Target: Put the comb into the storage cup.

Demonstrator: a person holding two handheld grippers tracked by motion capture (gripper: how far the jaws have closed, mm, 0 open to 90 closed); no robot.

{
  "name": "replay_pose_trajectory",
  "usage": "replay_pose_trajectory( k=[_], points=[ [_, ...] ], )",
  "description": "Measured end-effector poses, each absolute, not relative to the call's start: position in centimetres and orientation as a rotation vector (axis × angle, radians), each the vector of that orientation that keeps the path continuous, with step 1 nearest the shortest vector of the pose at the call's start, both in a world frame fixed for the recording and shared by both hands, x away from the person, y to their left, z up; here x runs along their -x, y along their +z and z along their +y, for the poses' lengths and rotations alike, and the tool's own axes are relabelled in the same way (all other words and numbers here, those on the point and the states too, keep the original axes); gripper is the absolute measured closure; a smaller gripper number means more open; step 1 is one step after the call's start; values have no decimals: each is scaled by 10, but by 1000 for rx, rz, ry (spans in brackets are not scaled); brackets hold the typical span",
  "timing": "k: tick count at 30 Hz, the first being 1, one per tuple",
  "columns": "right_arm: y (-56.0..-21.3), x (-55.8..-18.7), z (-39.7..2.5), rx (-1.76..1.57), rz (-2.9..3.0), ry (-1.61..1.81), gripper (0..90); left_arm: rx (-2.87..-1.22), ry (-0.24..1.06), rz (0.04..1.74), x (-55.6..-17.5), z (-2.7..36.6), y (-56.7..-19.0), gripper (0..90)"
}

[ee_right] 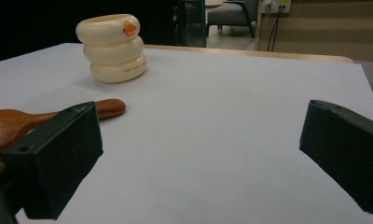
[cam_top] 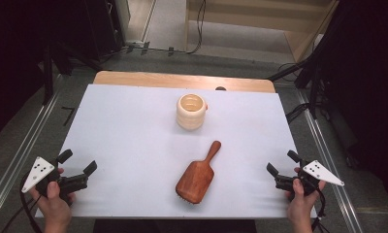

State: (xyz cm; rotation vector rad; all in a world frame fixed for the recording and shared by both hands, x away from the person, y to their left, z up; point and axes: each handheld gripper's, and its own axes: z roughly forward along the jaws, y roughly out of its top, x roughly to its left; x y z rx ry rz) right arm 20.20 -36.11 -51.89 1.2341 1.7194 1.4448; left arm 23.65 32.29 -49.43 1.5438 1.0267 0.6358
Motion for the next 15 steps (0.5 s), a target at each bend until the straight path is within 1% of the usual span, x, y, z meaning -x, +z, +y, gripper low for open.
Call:
replay_pose_trajectory(
  k=[1,3,10,15],
  points=[
    [-519,-202,-361,-1234,1719,1445,0,-1543,634,1023,-236,323,-494,0],
    [-514,-201,-363,-1216,1785,1528,53,-1547,633,1013,-236,323,-494,0],
    [-499,-197,-355,-1171,1841,1465,53,-1576,639,1004,-237,320,-494,0],
    [-485,-202,-342,-1191,1900,1400,57,-1595,648,998,-237,318,-495,0]
  ],
)
